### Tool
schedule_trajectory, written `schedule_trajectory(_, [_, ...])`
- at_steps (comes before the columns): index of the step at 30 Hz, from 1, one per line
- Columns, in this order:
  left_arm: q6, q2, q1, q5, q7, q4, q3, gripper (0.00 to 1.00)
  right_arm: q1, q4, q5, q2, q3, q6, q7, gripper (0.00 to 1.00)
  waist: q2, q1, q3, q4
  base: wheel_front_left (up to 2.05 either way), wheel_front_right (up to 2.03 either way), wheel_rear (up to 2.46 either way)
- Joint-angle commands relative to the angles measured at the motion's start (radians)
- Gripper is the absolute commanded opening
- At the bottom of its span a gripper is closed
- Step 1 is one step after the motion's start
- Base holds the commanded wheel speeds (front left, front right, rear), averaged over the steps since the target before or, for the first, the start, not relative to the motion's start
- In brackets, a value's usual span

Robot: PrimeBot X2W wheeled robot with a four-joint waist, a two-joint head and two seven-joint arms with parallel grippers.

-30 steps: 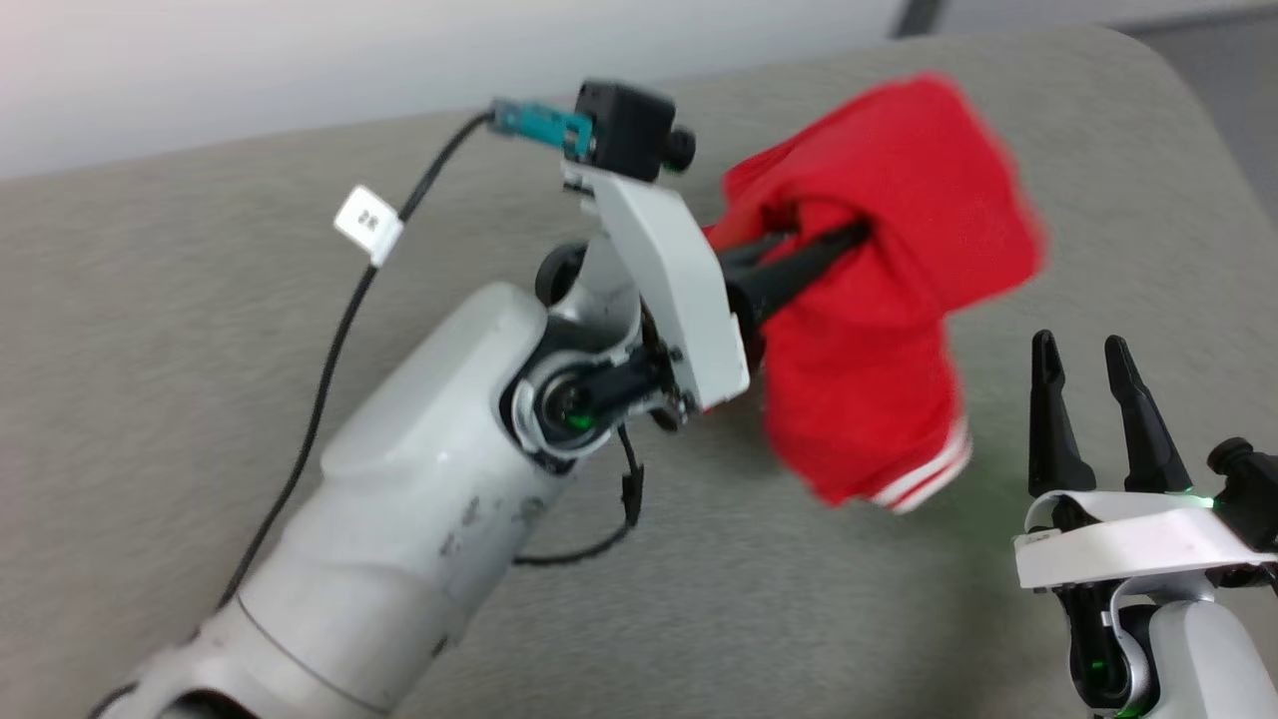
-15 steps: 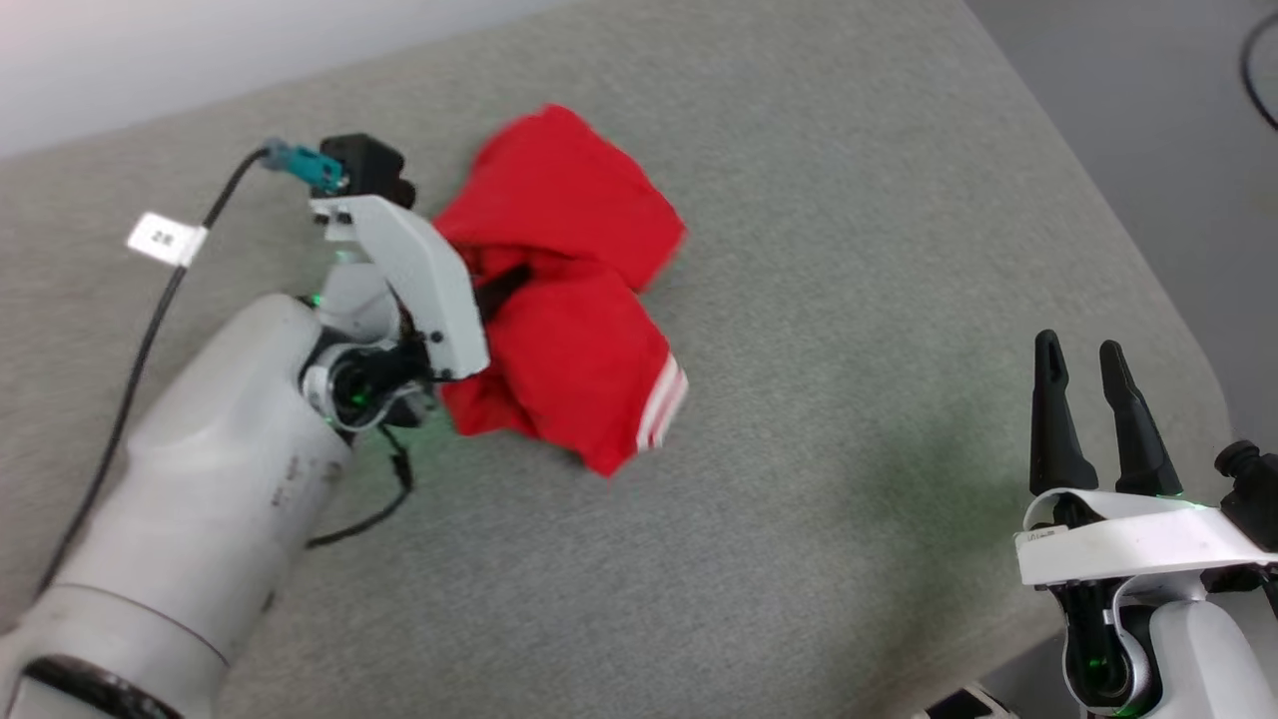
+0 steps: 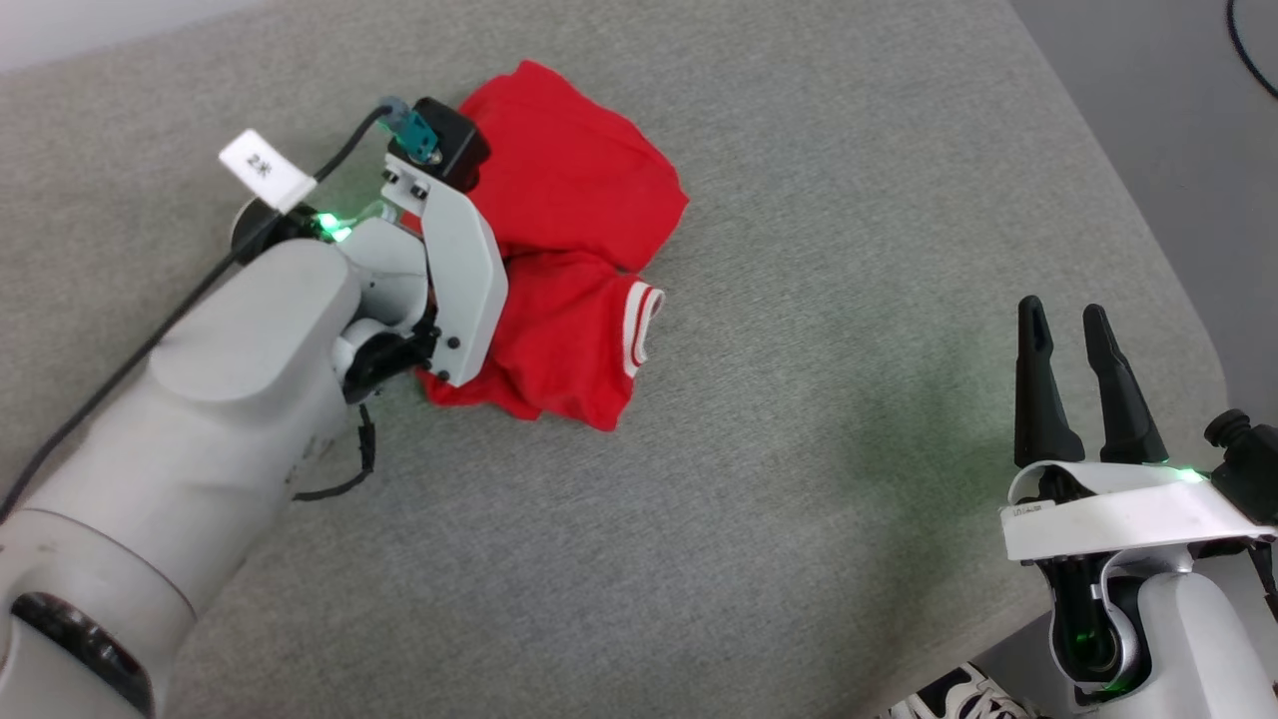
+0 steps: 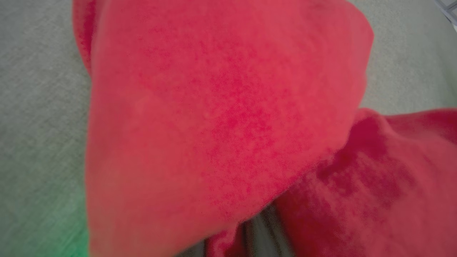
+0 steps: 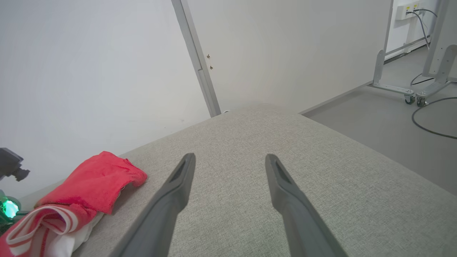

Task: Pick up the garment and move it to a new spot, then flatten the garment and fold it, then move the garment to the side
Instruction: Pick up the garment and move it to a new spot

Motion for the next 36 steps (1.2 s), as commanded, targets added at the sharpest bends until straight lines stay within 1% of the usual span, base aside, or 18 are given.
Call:
schedule_trajectory(1, [0.017, 0.016, 0.103, -0.006, 0.0, 0.055, -0.063, 0.64, -0.003, -0.003, -0.018, 0.002, -0.008, -0.001, -0.001, 1.0, 0.0, 0.0, -0.023, 0.035, 0.0, 0.0, 0.0])
schedule_trajectory(2, [0.017, 0.014, 0.096, -0.018, -0.026, 0.051, -0.056, 0.97, 0.001, -0.002, -0.027, 0.002, -0.008, -0.001, -0.001, 1.0, 0.0, 0.0, -0.033, 0.049, 0.0, 0.0, 0.0])
schedule_trajectory(3, [0.017, 0.011, 0.089, -0.026, -0.05, 0.044, -0.057, 1.0, 0.005, -0.002, -0.036, 0.002, -0.011, -0.001, -0.001, 1.0, 0.0, 0.0, -0.047, 0.066, 0.0, 0.0, 0.0])
schedule_trajectory(6, [0.017, 0.008, 0.067, -0.059, -0.138, 0.014, -0.045, 1.0, 0.022, 0.0, -0.077, 0.001, -0.014, -0.001, -0.001, 1.0, 0.0, 0.0, -0.09, 0.123, 0.0, 0.0, 0.0])
schedule_trajectory(10, [0.011, -0.013, 0.051, -0.11, -0.254, -0.04, -0.018, 1.0, 0.033, 0.0, -0.153, 0.001, -0.021, -0.001, -0.001, 1.0, 0.0, 0.0, -0.144, 0.212, 0.0, 0.0, 0.0])
schedule_trajectory(14, [0.011, -0.033, 0.079, -0.158, -0.348, -0.081, -0.007, 1.0, 0.052, 0.004, -0.217, -0.011, -0.023, -0.001, -0.001, 1.0, 0.0, 0.0, -0.193, 0.297, 0.0, 0.0, 0.0])
schedule_trajectory(15, [0.011, -0.031, 0.093, -0.175, -0.371, -0.093, 0.0, 1.0, 0.051, 0.006, -0.225, -0.019, -0.02, -0.001, -0.001, 1.0, 0.0, 0.0, -0.203, 0.314, 0.0, 0.0, 0.0])
schedule_trajectory(16, [0.011, -0.031, 0.093, -0.175, -0.371, -0.093, 0.0, 1.0, 0.051, 0.006, -0.225, -0.019, -0.02, -0.001, -0.001, 1.0, 0.0, 0.0, -0.203, 0.314, 0.0, 0.0, 0.0])
schedule_trajectory(17, [0.011, -0.022, 0.119, -0.194, -0.429, -0.11, 0.008, 1.0, 0.056, 0.009, -0.247, -0.037, -0.019, -0.001, -0.001, 1.0, 0.0, 0.0, -0.223, 0.35, 0.0, 0.0, 0.0])
schedule_trajectory(18, [0.011, -0.022, 0.119, -0.194, -0.429, -0.11, 0.008, 1.0, 0.056, 0.009, -0.247, -0.037, -0.019, -0.001, -0.001, 1.0, 0.0, 0.0, -0.223, 0.35, 0.0, 0.0, 0.0])
schedule_trajectory(21, [0.011, -0.02, 0.178, -0.218, -0.513, -0.123, 0.014, 1.0, 0.072, 0.013, -0.266, -0.057, -0.03, -0.001, -0.001, 1.0, 0.0, 0.0, -0.251, 0.402, 0.0, 0.0, 0.0])
schedule_trajectory(24, [0.011, -0.006, 0.242, -0.213, -0.597, -0.095, 0.009, 1.0, 0.083, 0.022, -0.275, -0.079, -0.041, -0.001, -0.001, 1.0, 0.0, 0.0, -0.276, 0.448, 0.0, 0.0, 0.0])
schedule_trajectory(25, [0.011, -0.018, 0.273, -0.227, -0.619, -0.091, 0.014, 1.0, 0.091, 0.025, -0.276, -0.088, -0.05, -0.001, -0.001, 1.0, 0.0, 0.0, -0.284, 0.465, 0.0, 0.0, 0.0])
schedule_trajectory(28, [0.011, -0.033, 0.35, -0.247, -0.662, -0.079, 0.035, 1.0, 0.114, 0.033, -0.28, -0.11, -0.072, -0.001, -0.001, 1.0, 0.0, 0.0, -0.307, 0.515, 0.0, 0.0, 0.0])
schedule_trajectory(31, [0.011, -0.043, 0.427, -0.257, -0.676, -0.079, 0.064, 1.0, 0.148, 0.038, -0.276, -0.126, -0.104, -0.001, -0.001, 1.0, 0.0, 0.0, -0.335, 0.575, 0.0, 0.0, 0.0])
schedule_trajectory(33, [0.011, -0.051, 0.47, -0.245, -0.679, -0.093, 0.106, 1.0, 0.168, 0.039, -0.277, -0.138, -0.117, -0.001, -0.001, 1.0, 0.0, 0.0, -0.349, 0.611, 0.0, 0.0, 0.0])
schedule_trajectory(36, [0.011, -0.055, 0.552, -0.172, -0.678, -0.108, 0.199, 1.0, 0.203, 0.041, -0.276, -0.151, -0.136, -0.001, -0.001, 1.0, 0.0, 0.0, -0.372, 0.653, 0.0, 0.0, 0.0])
